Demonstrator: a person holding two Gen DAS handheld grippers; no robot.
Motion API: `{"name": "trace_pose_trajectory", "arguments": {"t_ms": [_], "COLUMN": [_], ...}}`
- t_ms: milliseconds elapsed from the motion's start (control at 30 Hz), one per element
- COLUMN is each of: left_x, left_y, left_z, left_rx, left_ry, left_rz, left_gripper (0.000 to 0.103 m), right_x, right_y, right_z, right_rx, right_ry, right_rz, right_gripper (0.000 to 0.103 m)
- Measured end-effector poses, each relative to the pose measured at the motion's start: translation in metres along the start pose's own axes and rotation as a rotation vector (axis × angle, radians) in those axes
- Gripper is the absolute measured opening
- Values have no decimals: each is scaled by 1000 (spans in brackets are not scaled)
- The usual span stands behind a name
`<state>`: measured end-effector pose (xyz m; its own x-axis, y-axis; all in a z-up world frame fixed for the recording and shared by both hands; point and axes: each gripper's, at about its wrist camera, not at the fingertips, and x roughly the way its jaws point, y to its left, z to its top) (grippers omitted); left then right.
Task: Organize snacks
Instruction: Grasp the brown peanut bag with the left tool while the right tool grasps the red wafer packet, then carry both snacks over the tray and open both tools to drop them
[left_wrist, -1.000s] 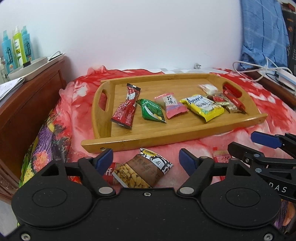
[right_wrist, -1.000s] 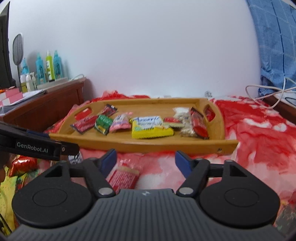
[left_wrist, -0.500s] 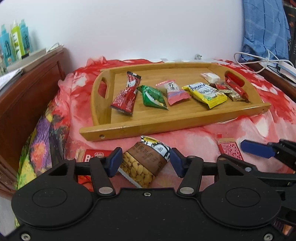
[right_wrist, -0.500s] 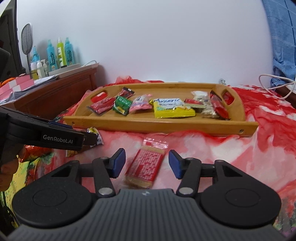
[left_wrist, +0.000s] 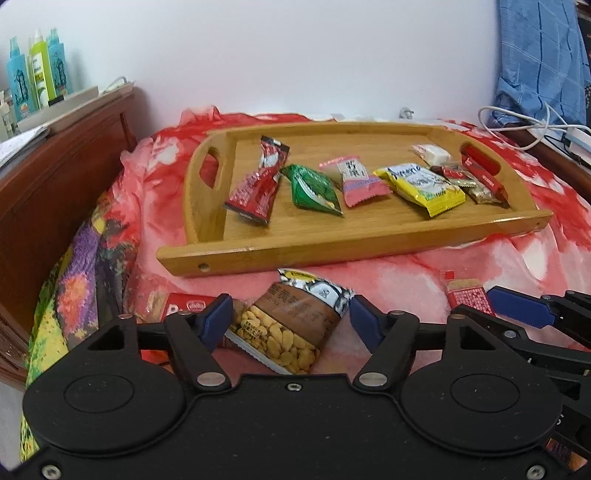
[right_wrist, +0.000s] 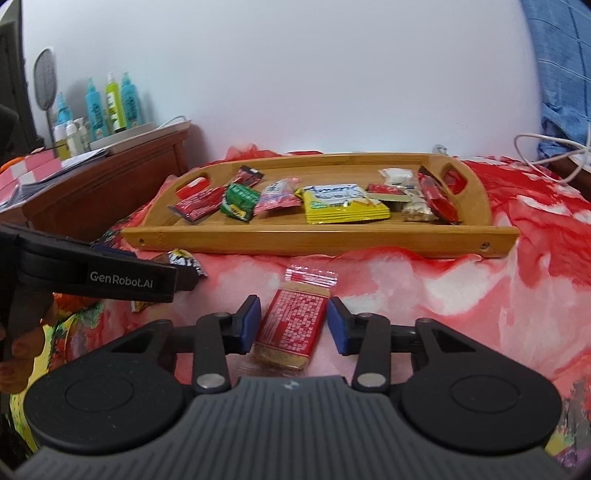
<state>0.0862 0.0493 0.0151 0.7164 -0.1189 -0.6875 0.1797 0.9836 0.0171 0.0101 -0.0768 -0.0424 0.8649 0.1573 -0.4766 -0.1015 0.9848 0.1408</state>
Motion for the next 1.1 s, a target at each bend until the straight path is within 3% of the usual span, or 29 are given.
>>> {"name": "trace_pose_trajectory", "arguments": {"t_ms": [67, 200, 600, 700, 1100], "left_x": [-3, -9, -6, -9, -28], "left_y": [-3, -8, -16, -17, -21], "left_z": [-1, -3, -5, -4, 5], "left_rx": [24, 37, 66, 63, 60], "left_ry": [-5, -1, 12, 12, -54], "left_rz": [5, -20, 2, 1, 1], "left_gripper": [53, 47, 48, 45, 41], "right_x": [0, -1, -2, 0, -9], "right_y": [1, 2, 12, 9, -5], "right_z": [0, -1, -7, -4, 6], "right_rx": [-5, 6, -23, -4, 60], "right_ry": [-1, -9, -11, -13, -63], "right_rz": [-4, -14, -29, -25, -14], "right_gripper": [46, 45, 46, 38, 38]}}
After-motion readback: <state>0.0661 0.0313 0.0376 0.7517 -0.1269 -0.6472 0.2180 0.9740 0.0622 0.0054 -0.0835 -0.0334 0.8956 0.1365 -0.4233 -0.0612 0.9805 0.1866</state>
